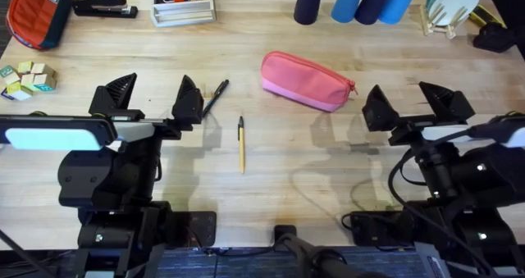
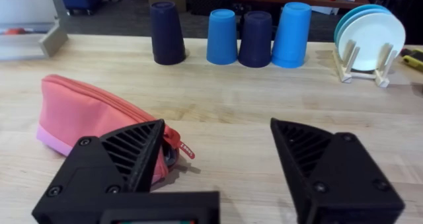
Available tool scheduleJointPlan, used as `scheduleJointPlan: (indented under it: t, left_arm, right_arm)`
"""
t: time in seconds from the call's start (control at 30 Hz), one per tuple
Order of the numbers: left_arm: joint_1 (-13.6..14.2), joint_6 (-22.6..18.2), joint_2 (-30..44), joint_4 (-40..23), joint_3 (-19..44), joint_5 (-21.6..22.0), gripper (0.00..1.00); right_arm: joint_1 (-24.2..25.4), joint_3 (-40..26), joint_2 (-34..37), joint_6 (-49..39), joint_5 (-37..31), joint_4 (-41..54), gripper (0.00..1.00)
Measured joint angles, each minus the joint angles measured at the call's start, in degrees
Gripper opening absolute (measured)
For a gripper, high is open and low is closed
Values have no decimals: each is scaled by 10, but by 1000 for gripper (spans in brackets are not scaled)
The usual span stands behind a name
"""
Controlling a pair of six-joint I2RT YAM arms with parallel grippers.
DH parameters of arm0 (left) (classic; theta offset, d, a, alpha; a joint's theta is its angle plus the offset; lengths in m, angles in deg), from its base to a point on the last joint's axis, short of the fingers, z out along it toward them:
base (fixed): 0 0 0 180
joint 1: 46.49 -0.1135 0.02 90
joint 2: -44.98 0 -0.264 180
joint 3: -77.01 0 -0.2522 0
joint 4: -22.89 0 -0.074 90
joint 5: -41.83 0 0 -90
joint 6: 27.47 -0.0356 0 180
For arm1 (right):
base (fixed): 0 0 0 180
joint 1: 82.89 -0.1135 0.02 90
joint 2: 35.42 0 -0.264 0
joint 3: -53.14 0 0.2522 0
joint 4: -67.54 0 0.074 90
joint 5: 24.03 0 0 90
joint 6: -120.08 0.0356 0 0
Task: Unzip the bag, pick up the pens from the table one at a time and place them inside, then zip the bag closed.
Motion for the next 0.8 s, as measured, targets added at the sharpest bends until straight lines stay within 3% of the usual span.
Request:
scheduleJointPlan:
  t: [0.5, 0.7, 0.8]
  left_arm:
    - [0, -1, 0, -2, 0, -2, 992]
    - [0, -1, 0, -7, 0, -36, 992]
    - [0, -1, 1, -39, 8, -48, 992]
  right_arm:
    - [0, 0, 0, 0, 0, 0, 997]
    - [0, 0, 0, 0, 0, 1, 997]
    - [0, -10, 0, 0, 0, 23, 997]
